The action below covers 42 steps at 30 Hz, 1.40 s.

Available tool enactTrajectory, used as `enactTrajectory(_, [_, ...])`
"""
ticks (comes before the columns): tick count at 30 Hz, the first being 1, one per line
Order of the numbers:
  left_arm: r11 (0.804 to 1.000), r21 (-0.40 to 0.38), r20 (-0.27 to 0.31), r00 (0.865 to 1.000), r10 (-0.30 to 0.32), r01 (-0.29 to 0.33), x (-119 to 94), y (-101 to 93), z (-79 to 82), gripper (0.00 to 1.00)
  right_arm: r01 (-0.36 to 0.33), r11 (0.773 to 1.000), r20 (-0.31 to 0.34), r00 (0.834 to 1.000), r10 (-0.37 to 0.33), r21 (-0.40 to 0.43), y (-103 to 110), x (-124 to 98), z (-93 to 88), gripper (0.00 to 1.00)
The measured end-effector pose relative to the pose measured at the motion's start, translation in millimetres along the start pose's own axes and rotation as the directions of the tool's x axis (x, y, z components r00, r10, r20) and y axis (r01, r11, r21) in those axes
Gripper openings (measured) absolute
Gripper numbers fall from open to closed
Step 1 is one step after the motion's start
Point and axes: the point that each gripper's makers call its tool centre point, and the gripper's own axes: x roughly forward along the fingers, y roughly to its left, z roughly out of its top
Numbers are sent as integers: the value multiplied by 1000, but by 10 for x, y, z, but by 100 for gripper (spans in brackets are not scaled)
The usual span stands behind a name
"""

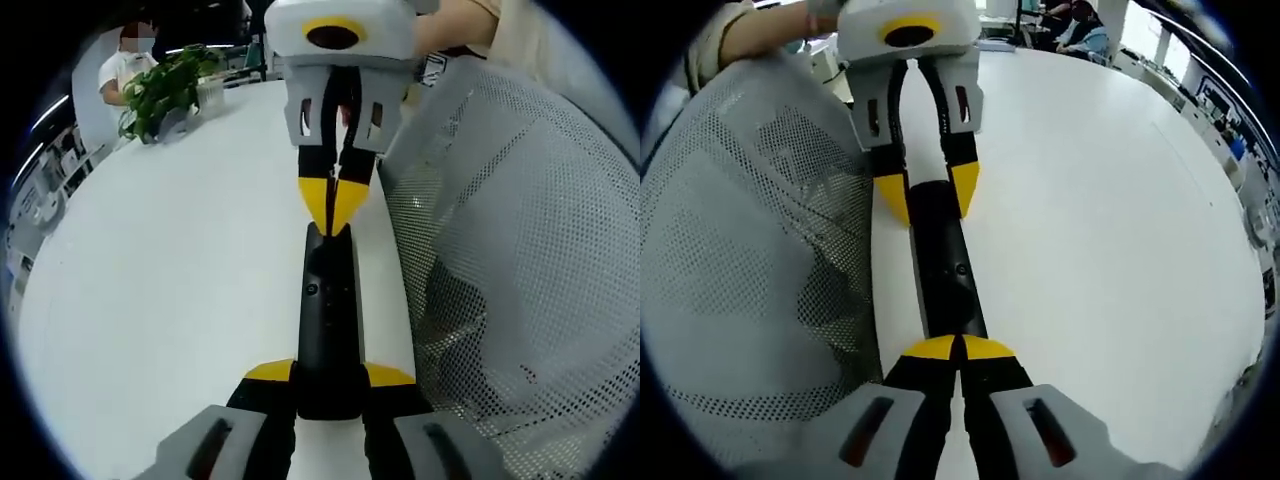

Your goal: Press the specified remote control buttons in sequence, fully releasing each button before pressing the next.

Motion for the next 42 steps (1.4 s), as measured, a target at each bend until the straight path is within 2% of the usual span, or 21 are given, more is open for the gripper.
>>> enactTrajectory(3, [1000,-3,1,1000,-3,3,1,0,3,24,9,999,11,1000,-8,-42,-15,-1,96,0])
enactTrajectory(5, [1000,-5,2,1000,-3,3,0,0,4,24,-9,998,8,1000,10,-70,7,6,152,0])
enactTrajectory(9, [1000,-7,2,1000,-5,5,0,1,4,24,-22,987,-65,998,12,-161,16,75,92,0])
enactTrajectory(16, [1000,8,1,1000,-7,7,2,0,2,24,-42,984,-69,997,30,-174,51,63,78,0])
enactTrajectory(20, [1000,4,3,1000,-8,8,2,1,3,24,-41,975,-89,996,22,-218,56,75,81,0])
enactTrajectory(27, [1000,5,4,1000,-10,10,2,0,4,24,-52,978,-100,994,32,-204,49,76,77,0])
enactTrajectory(29, [1000,6,3,1000,-11,11,1,0,5,24,-44,979,-83,996,28,-201,50,72,70,0])
enactTrajectory(32, [1000,5,6,1000,-11,10,1,0,4,24,-41,991,-52,998,35,-131,44,69,76,0])
enactTrajectory(37, [1000,5,7,1000,-12,11,0,0,5,24,-51,995,-20,999,50,-84,55,51,77,2])
enactTrajectory(41, [1000,3,8,1000,-12,12,-1,1,6,24,-47,995,-19,999,46,-87,57,58,86,3])
enactTrajectory(42, [1000,3,8,1000,-12,12,0,1,6,24,-44,995,-12,999,43,-90,56,63,106,6])
